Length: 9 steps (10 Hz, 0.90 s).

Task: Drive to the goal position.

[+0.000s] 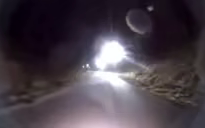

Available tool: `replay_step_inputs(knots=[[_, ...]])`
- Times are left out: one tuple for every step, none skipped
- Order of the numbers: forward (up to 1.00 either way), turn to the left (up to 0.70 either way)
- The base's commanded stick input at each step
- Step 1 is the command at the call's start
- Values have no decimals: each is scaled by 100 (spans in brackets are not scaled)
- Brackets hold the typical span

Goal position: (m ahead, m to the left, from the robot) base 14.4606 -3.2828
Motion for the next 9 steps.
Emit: replay_step_inputs(knots=[[100, 0], [100, 0], [100, 0], [100, 0], [100, 0], [100, 0], [100, 0], [100, 0], [100, 0]])
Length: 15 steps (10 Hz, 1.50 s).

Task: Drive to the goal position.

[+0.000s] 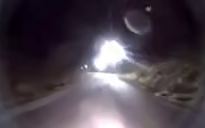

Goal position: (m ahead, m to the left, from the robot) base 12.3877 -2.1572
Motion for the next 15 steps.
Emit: replay_step_inputs(knots=[[100, 0], [100, 0], [100, 0], [100, 0], [100, 0], [100, 0], [100, 0], [100, 0], [100, 0], [100, 0], [100, 0], [100, 0], [100, 0], [100, 0], [100, 0]])
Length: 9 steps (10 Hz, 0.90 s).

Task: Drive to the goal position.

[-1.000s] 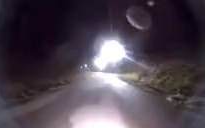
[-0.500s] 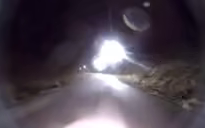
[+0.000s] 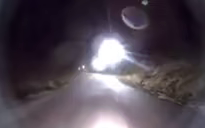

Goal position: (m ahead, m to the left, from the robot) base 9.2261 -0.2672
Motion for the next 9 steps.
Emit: replay_step_inputs(knots=[[100, 0], [100, 0], [100, 0], [100, 0], [100, 0], [100, 0], [100, 0], [100, 0], [100, 0]])
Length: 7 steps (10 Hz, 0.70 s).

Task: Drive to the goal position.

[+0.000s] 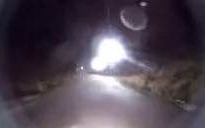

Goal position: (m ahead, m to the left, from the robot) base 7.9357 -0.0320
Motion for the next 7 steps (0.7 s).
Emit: replay_step_inputs(knots=[[100, 0], [100, 0], [100, 0], [100, 0], [100, 0], [100, 0], [100, 0]])
